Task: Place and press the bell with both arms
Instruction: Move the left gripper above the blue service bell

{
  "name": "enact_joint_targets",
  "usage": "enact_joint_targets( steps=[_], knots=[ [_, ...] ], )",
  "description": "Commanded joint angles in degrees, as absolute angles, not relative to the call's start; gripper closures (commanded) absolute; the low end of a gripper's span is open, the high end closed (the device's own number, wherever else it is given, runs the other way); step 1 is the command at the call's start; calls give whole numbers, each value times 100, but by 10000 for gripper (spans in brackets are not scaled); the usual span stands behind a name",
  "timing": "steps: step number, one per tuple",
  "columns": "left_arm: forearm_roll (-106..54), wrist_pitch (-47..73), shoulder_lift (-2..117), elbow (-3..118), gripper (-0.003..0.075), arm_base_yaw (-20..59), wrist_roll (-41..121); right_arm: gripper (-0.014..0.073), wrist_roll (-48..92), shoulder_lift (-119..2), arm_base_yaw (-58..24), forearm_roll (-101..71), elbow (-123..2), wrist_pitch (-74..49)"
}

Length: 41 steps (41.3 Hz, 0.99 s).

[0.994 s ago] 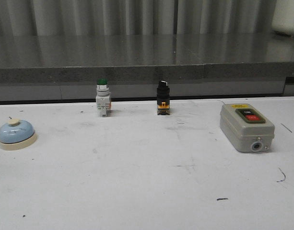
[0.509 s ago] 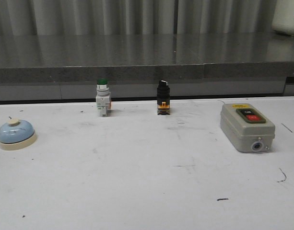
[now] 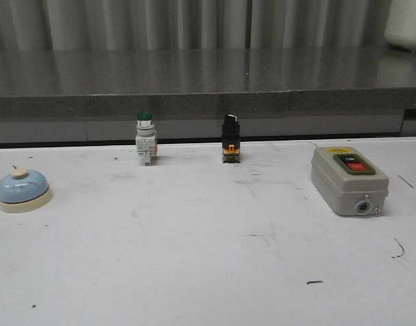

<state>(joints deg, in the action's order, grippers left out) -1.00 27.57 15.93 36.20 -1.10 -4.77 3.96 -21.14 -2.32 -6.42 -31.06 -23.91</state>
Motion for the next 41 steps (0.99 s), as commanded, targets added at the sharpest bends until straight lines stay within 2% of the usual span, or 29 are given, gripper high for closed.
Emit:
enact_joint_targets(
  steps=[1,12,24,26,28,30,33,36,38,41],
  knots=[
    [-160,2543,1965,3844,740,-117,-543,662,407,-2547,-188,-623,-3341,-2140],
    [-160,3082,2352,3820,740,-117,-543,662,407,-3338,-188,-623,-3341,-2389],
    [-134,3143,2565,3820,740,-117,-543,659,413,-3935,-188,-618,-3336,-2474],
    [-105,3158,2587,3820,739,-117,-543,636,438,-3989,-188,-618,-3336,-2486],
    [-105,3170,2626,3820,726,-117,-522,573,487,-4023,-188,-618,-3336,-2486],
    [-105,3168,2665,3820,676,-117,-489,475,508,-4045,-188,-618,-3336,-2494],
    [-96,3155,2715,3820,537,-117,-489,307,508,-4059,-188,-618,-3336,-2494],
    [-96,3142,2783,3820,330,-117,-489,146,508,-4059,-188,-618,-3336,-2494],
    [-85,3078,2845,3820,217,-117,-489,81,508,-4059,-188,-618,-3336,-2494],
    [-85,3030,2964,3820,125,-107,-489,41,508,-4059,-188,-618,-3336,-2499]
  ],
)
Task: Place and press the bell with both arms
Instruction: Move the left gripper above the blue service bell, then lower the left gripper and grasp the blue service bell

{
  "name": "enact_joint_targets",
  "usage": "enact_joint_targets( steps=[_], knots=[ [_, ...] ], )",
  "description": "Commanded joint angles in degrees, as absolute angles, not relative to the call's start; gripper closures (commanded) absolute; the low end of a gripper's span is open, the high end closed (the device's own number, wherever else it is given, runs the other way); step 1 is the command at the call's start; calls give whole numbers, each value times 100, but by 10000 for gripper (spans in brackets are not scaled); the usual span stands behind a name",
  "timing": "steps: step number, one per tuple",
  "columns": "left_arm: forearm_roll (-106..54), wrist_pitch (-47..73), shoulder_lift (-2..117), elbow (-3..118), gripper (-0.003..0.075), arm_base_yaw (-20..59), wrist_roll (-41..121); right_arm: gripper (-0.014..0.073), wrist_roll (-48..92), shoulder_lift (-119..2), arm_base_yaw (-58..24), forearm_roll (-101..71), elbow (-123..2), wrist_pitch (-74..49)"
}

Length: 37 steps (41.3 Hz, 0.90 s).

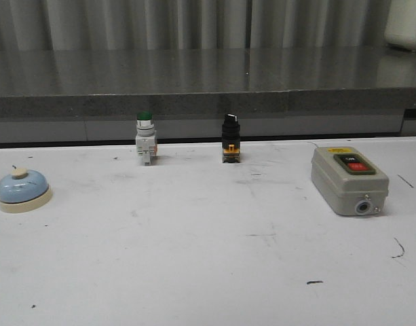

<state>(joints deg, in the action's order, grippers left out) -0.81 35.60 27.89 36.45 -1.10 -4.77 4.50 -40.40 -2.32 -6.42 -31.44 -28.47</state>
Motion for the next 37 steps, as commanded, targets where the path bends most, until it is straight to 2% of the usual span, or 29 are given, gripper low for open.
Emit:
enact_joint_targets(
  steps=[1,16,37],
  knots=[
    [-85,3016,3006,3820,114,-93,-489,42,508,-4059,-188,-618,-3336,-2506],
    [-74,3097,4864,4256,113,881,-353,46,508,-4059,-188,-618,-3336,-2517],
    [-124,2967,8111,5690,113,1010,-353,46,508,-4059,-188,-618,-3336,-2517]
  ],
)
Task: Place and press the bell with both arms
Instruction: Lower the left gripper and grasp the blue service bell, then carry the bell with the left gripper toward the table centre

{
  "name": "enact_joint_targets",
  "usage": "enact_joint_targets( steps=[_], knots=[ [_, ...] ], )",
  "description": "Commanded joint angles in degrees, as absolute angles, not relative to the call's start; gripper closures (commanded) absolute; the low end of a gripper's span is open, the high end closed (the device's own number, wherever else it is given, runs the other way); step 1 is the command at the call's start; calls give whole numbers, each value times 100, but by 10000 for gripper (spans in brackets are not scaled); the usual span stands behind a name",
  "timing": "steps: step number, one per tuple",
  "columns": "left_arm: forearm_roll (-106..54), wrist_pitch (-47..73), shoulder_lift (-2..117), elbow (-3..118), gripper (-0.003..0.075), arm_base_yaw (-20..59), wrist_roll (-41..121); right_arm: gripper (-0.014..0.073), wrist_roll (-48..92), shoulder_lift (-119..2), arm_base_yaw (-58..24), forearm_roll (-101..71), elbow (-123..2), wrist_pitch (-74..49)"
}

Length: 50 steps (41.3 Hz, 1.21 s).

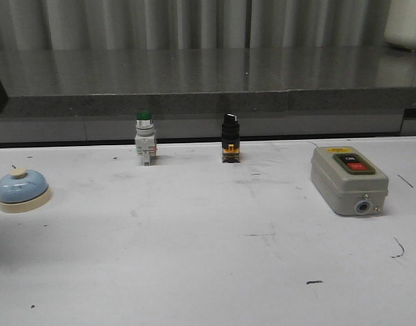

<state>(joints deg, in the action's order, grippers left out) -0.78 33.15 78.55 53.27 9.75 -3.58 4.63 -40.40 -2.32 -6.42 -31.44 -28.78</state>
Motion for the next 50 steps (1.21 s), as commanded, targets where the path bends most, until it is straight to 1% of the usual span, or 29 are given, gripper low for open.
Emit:
enact_joint_targets(
  steps=[1,15,22,29,32,36,40,42,50],
  knots=[
    [-124,2955,8244,5744,113,1010,-353,46,508,-4059,-188,-618,-3336,-2517],
    [-124,2908,9923,6471,113,1010,-353,46,508,-4059,-188,-618,-3336,-2517],
    [-124,2821,10347,6633,113,1010,-353,46,508,-4059,-188,-618,-3336,-2517],
    [-124,2787,10525,6704,115,1010,-353,46,508,-4059,-188,-618,-3336,-2517],
    [-124,2772,10528,6704,145,1010,-353,46,508,-4059,-188,-618,-3336,-2517],
    [-124,2773,10528,6704,254,1010,-353,46,508,-4059,-188,-618,-3336,-2517],
    [-124,2794,10528,6704,337,1010,-353,46,508,-4059,-188,-618,-3336,-2517],
    [-124,2804,10528,6704,352,1010,-353,46,508,-4059,-188,-618,-3336,-2517],
    [-156,3178,10429,6821,351,1019,-353,46,508,-4059,-188,-618,-3336,-2517]
  ],
)
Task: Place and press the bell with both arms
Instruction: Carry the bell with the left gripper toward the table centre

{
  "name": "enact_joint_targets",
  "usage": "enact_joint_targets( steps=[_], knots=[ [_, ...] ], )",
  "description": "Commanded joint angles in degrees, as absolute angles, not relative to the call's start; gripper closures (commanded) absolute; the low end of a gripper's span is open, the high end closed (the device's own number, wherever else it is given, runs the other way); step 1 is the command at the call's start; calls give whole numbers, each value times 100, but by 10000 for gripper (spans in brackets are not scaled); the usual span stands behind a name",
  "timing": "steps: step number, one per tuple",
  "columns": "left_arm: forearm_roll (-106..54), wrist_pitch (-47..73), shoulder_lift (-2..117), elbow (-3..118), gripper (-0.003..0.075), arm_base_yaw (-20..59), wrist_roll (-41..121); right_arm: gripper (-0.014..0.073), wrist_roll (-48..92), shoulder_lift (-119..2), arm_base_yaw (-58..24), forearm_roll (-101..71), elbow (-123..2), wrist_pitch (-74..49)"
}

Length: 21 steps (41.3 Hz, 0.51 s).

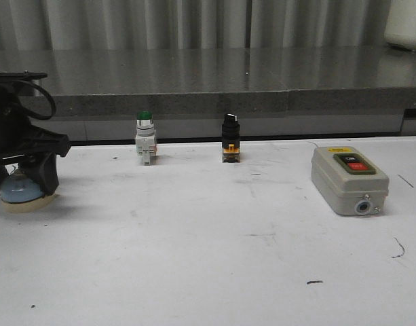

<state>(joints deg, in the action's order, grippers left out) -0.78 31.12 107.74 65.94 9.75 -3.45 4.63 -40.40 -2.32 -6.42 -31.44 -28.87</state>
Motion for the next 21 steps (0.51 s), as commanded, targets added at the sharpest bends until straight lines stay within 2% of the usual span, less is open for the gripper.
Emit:
enact_joint_targets(
  steps=[1,9,15,21],
  knots=[
    [-161,3268,10399,6857,351,1047,-353,46,508,-4059,-188,-618,-3336,-2517],
    [-203,3556,10142,7061,351,1525,-353,46,508,-4059,-188,-618,-3336,-2517],
    [-233,4059,10128,7407,352,2251,-353,46,508,-4059,-188,-618,-3336,-2517],
    [-233,3958,10209,7701,352,2991,-327,46,508,-4059,-188,-618,-3336,-2517]
  ],
)
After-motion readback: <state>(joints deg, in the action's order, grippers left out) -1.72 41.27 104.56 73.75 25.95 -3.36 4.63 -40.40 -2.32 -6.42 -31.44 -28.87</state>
